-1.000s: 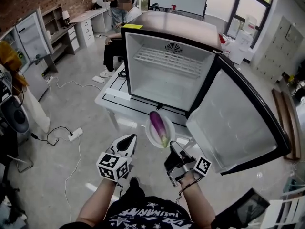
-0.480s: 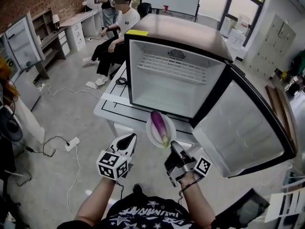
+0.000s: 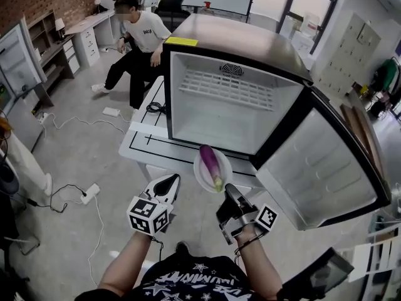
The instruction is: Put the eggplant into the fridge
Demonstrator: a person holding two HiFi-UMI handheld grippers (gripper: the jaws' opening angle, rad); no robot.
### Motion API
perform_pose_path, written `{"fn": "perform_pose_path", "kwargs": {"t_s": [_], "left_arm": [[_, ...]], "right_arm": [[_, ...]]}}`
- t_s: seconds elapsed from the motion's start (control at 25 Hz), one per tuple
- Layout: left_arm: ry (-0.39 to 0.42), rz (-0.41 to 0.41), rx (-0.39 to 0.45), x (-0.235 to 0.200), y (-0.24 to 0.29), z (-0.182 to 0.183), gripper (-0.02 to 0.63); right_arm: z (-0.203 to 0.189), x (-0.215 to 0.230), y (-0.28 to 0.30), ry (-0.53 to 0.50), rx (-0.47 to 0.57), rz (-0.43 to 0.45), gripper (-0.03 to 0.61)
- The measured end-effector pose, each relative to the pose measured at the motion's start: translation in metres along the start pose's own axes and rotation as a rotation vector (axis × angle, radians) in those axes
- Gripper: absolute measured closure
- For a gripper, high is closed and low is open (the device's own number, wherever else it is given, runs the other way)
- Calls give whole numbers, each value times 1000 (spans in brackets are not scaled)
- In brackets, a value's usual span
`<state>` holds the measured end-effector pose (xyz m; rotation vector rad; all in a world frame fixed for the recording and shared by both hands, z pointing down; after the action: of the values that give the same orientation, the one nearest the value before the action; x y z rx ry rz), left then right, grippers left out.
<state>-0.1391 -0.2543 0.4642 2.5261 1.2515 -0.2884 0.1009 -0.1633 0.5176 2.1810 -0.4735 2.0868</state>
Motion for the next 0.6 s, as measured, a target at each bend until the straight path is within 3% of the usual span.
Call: {"fn": "perform_pose_path", "kwargs": {"t_s": [0.6], "left_arm": [[-14, -24, -6, -8, 4, 0, 604]], "right_arm": [[0, 0, 2, -4, 30, -2, 554]]}}
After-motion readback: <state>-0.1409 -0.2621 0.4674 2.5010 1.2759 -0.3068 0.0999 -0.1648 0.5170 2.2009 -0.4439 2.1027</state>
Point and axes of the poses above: the fingertips, and each gripper's own axes: y forward along the fingers, x to its right, z out of its top, the point moved 8 cm from there along -y, backward along the fingers, and after that the axes turned 4 degrees about -y, right-handed, at the moved point
